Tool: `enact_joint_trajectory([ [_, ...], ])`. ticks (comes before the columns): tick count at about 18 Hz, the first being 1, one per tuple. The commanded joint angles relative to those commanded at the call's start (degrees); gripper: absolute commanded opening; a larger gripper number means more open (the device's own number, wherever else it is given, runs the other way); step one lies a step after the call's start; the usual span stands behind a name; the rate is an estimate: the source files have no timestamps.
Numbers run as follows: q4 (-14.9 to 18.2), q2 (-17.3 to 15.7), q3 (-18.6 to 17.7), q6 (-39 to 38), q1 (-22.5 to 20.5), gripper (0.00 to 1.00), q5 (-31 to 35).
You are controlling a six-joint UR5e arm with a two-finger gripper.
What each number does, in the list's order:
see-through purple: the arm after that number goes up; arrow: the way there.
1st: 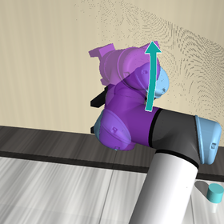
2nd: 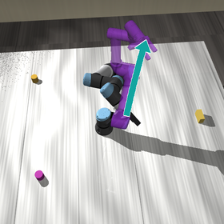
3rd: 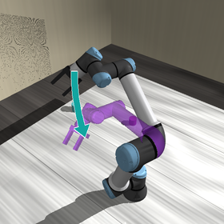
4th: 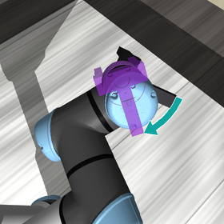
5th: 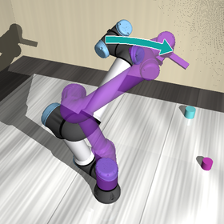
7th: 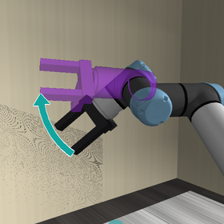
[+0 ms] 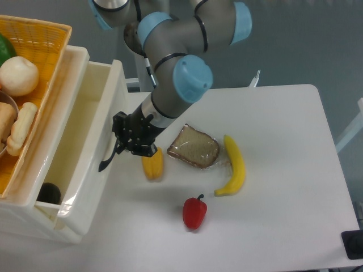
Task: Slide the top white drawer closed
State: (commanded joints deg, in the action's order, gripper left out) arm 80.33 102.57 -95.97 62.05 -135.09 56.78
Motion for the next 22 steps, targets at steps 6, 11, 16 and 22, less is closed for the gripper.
enact_joint_trajectory([
  [6,-0.1,-0.5,-0.2,-1.1,2.2,0.00,0.0],
  [11,-0.1,-0.5,-0.2,-1.1,3.2,0.00,0.0],
  [16,-0.2,-0.4,-0.2,-1.1,3.3,0.00,0.0],
  [22,-0.8,-0.3,0.8,-1.0,-1.7,1.00,0.4],
])
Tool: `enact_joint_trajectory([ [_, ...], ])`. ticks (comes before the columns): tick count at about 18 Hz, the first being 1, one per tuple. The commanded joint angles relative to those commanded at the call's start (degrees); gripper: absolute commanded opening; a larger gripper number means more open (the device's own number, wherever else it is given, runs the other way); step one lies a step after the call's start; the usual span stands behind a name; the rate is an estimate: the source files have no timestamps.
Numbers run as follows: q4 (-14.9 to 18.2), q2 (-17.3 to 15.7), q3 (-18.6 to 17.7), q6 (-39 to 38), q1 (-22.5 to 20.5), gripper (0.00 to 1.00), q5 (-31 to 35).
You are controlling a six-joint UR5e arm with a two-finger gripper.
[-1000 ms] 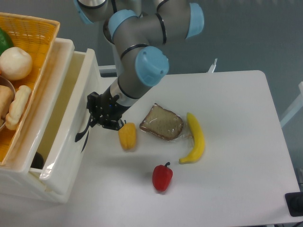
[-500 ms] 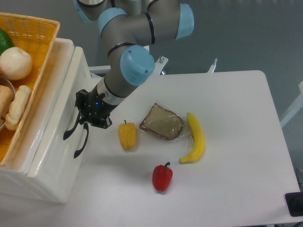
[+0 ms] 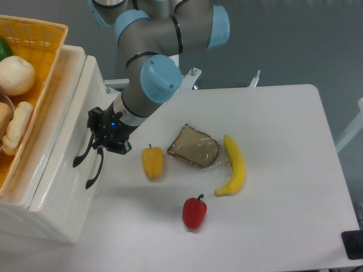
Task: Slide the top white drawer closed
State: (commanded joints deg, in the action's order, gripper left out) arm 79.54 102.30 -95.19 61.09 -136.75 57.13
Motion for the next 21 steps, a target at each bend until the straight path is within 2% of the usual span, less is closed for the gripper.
enact_joint_trajectory([
  [3,-0.2,0.3,1.9,0.0,-4.1,1.00,2.2],
  [6,-0.7,1.4,5.3,0.6,-7.7,1.00,12.2],
  [8,-2.7,2.6,7.4,0.7,-10.1,1.00,18.2],
  [10,-4.7,4.5,8.7,1.7,-12.3,1.00,20.0],
  [12,-5.4,6.1,10.1,6.3,-14.1,1.00,21.6],
  [15,-4.7,9.0,14.4,17.5,-15.9,1.00,26.9],
  [21,-4.9,13.5,18.4,23.6,-18.2,1.00,35.1],
])
